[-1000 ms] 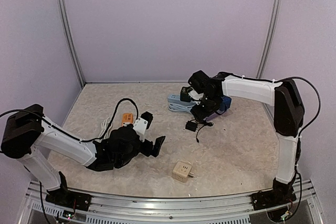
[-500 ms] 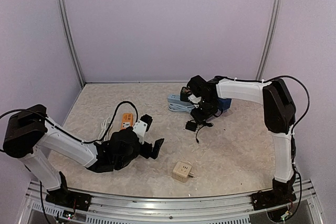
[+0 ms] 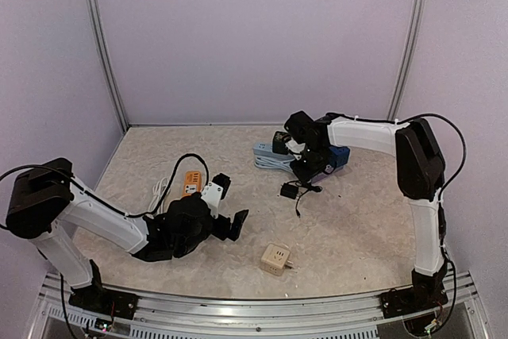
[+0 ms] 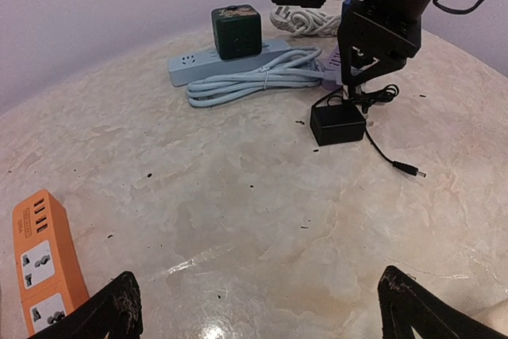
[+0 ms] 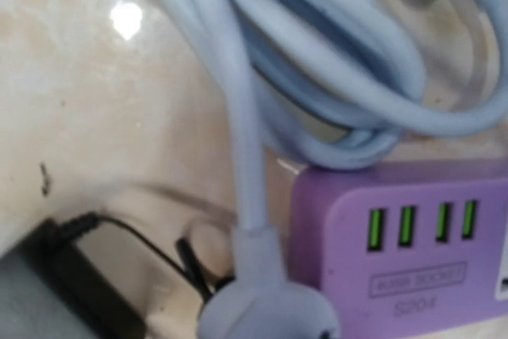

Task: Insert the plug
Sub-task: Move the socket to the center of the board.

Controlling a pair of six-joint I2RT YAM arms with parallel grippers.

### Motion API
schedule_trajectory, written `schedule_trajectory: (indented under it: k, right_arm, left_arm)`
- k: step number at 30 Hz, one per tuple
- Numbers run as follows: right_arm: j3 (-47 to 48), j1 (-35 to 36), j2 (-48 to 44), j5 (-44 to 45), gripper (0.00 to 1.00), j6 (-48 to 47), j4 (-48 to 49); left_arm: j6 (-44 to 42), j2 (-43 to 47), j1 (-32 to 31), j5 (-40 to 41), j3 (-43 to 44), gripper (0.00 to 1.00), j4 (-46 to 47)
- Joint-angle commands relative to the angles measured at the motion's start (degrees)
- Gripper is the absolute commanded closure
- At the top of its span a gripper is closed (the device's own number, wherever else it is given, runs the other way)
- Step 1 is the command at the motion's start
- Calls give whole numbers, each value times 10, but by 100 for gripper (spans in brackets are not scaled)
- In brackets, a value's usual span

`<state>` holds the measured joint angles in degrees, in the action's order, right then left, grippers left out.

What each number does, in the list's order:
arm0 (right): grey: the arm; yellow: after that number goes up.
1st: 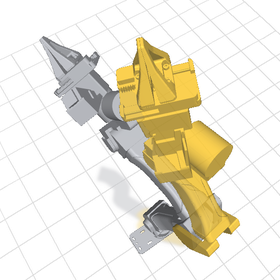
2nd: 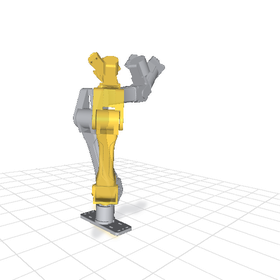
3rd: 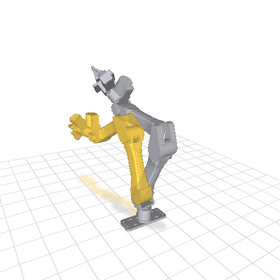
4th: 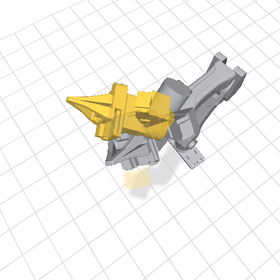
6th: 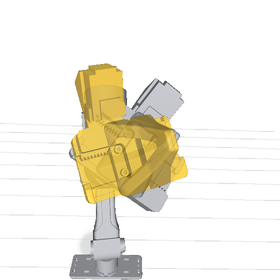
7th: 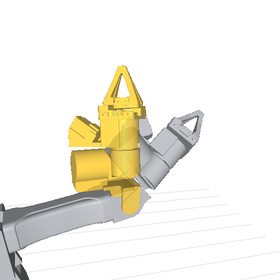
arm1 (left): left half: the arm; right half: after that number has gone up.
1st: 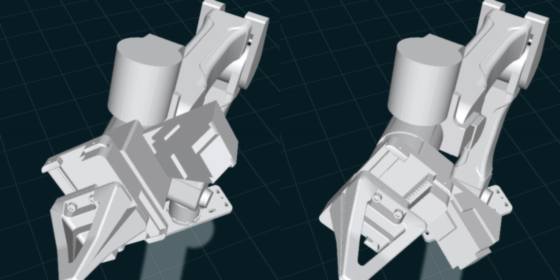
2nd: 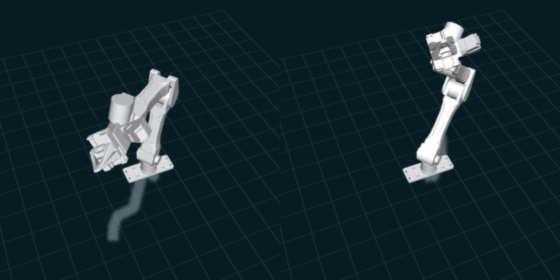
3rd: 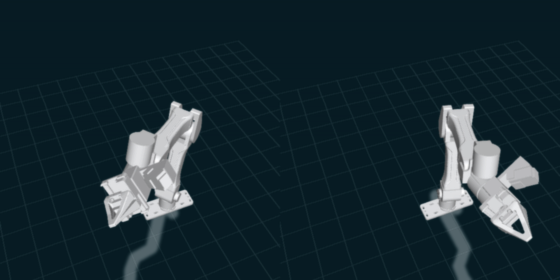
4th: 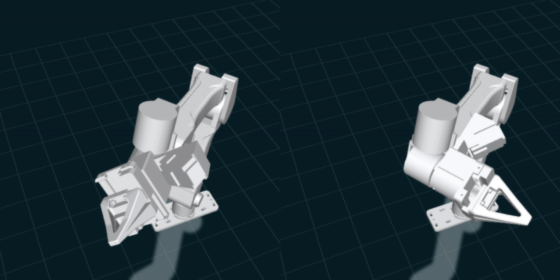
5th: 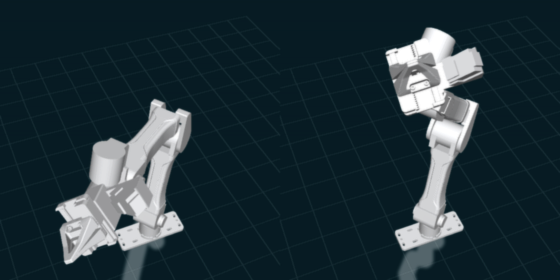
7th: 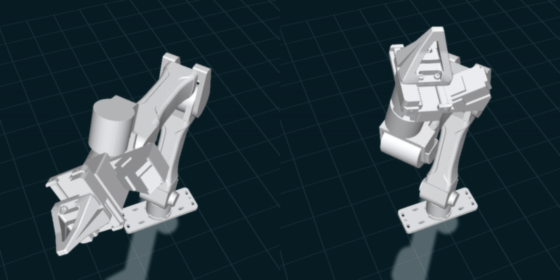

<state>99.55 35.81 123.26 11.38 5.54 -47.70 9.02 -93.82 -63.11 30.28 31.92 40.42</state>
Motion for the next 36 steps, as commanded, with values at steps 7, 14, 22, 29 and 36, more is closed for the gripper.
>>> schedule_trajectory:
  k: [7,14,22,29,36]
  right_arm:
    - [19,-5,1,-17,69,12,-6]
    - [2,-7,7,5,52,12,-7]
    - [-7,-10,21,9,53,13,4]
    - [-4,-13,25,1,57,9,3]
    - [-7,-15,33,-3,56,9,5]
  left_arm:
    - [3,-4,-5,7,-5,1,13]
    - [4,-10,-5,6,-4,1,18]
    - [7,-9,-6,6,-7,1,16]
    - [5,-8,-6,8,-8,1,16]
    - [0,-8,-6,9,-7,1,20]
